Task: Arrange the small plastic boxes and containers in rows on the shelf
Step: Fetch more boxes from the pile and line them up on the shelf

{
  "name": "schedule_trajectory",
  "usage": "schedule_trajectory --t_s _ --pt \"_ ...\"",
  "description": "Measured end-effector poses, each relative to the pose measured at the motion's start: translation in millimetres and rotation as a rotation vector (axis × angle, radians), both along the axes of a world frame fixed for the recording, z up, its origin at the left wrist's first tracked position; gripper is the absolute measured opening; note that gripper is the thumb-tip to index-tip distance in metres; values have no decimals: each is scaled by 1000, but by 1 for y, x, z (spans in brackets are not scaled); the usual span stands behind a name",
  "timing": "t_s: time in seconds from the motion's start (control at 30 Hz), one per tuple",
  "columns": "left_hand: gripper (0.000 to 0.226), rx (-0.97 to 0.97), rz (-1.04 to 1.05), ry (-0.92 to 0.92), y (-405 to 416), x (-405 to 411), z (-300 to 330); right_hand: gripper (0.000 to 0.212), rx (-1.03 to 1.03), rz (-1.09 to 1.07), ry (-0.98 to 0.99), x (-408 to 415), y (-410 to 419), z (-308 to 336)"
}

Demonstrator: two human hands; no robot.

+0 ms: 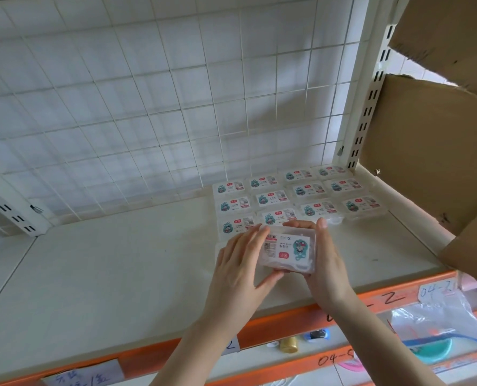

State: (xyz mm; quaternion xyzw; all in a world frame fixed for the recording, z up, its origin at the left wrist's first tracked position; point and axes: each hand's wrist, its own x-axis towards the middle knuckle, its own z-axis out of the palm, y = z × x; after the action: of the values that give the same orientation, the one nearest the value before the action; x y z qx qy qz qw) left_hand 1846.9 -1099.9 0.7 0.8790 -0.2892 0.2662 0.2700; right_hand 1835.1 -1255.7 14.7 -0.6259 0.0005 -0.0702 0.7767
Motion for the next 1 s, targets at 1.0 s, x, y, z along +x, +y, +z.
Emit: schedule_trajectory --t_s 1.0 --pt "26 -914 -99 586 8 -7 11 76 -744 -74 -401 -4 21 -14"
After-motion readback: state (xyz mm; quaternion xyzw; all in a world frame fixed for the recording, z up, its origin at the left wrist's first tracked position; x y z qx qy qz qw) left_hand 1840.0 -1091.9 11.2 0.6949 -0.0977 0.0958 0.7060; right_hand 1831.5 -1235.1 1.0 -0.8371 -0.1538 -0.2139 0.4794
